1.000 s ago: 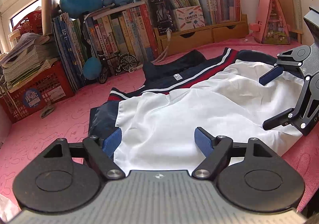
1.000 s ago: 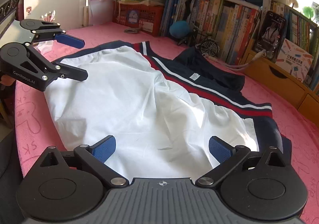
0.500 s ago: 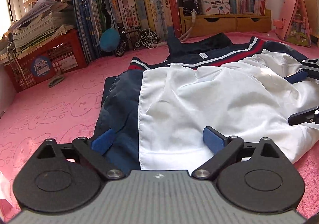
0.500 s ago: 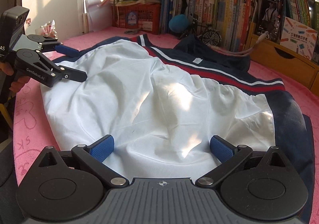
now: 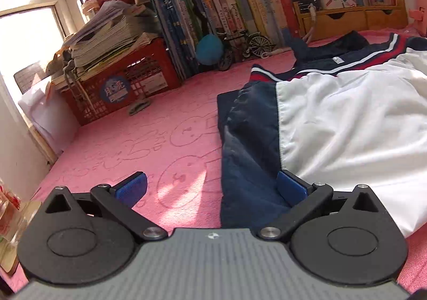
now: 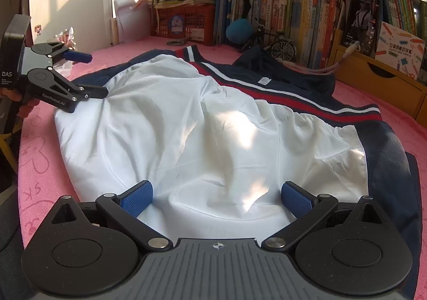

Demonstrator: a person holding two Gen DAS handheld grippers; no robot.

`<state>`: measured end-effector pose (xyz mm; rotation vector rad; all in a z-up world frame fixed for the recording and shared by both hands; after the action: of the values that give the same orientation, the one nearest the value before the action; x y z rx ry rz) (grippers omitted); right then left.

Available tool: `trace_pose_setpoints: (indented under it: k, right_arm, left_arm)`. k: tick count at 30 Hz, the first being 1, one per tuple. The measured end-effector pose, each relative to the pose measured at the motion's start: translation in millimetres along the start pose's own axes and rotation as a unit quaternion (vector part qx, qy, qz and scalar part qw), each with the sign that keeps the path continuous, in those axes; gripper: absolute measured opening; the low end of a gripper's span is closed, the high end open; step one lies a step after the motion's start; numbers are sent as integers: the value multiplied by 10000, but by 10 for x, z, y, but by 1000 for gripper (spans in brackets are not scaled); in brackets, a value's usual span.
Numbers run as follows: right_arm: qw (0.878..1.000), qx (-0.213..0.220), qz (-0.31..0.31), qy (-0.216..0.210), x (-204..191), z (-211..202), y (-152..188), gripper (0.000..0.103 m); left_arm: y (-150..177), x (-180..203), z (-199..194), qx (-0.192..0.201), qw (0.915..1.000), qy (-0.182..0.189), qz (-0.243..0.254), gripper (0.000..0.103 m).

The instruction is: Fold clothes

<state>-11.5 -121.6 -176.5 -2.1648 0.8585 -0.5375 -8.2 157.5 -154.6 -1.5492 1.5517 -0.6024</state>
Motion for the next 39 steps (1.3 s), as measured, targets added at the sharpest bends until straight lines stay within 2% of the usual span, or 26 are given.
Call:
trace_pose_setpoints:
  k: [2,4,8,11,13,15,18,20,21,22,23,24,26,28,31,32,34,35,36,38,39]
  right_arm:
    - [10000,-1,3,-3,-1,8,5,103]
    - [10000,-3,6,-9,5,14,9,103]
    - [10000,-1,2,-2,1,16,11,103]
    - [10000,2,0,1,2,14,13,103]
    - [10000,11,-22,31,-6,7,13,103]
    - [9999,-28,-19,144,-19,-36,-18,103]
    - [9995,41,80,318,-15,-152,-107,103]
    - [9984,321,189,426,48,-251,-207,103]
    - [9980,345,254,472,93,-254,-242,103]
    - [9975,347,321,517,140,-247,-275,103]
    - [9968,254,429,626,226,-199,-276,103]
    - [9956,142,544,748,319,-143,-271,103]
    - [9914,-52,760,1059,525,-63,-253,101]
    - [9811,-227,978,1653,816,-37,-181,98]
    - [9559,-319,1584,2452,1214,-134,-77,98]
    - [9544,-163,1792,2384,1293,-197,-78,98]
    - [9578,218,1952,2098,1377,-300,-143,99]
    - [9606,290,1909,2001,1391,-293,-200,100]
    - [9630,302,1831,1954,1398,-252,-274,100]
    - [9686,161,1674,1833,1408,-63,-395,101]
    - [9696,51,1660,1800,1433,43,-422,101]
  left_arm:
    - [-1,-157,47,-132,9994,-123,-310,103]
    - [-41,-208,49,-148,9989,-245,-370,103]
    - [-253,-125,-67,233,9991,-308,-184,100]
    - [-481,-22,-194,564,9978,100,-322,100]
    - [-636,100,-285,751,9951,513,-384,100]
    - [-740,273,-327,842,9915,935,-324,100]
    - [-787,551,-255,912,9883,1226,-18,100]
    - [-755,686,-104,858,9891,1187,172,100]
    - [-728,705,-15,781,9901,1148,201,96]
    - [-702,723,73,704,9911,1110,230,92]
    - [-675,739,162,626,9920,1066,258,83]
    - [-648,707,253,538,9941,906,274,79]
    - [-578,569,429,471,9972,487,320,79]
    - [-530,368,595,277,9993,79,241,80]
    - [-631,90,591,289,9983,345,-360,80]
    - [-666,2,590,293,9971,437,-554,79]
    - [-774,52,620,303,9942,834,-615,86]
    - [-828,76,634,308,9921,1032,-646,95]
    - [-882,101,647,313,9896,1229,-676,97]
    - [-949,191,752,171,9870,1465,-641,97]
    - [-939,267,855,13,9882,1424,-557,88]
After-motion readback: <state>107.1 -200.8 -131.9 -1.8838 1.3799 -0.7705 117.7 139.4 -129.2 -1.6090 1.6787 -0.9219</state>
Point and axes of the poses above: each gripper's, at about its wrist camera, not at the fingertips, and z roughly the way its jaws point, x to its right, y to its underside, the point moved 4 cm from there along z, roughly the way its jaws point, and after that the axes turned 7 degrees about -z, right-handed, at the moved point
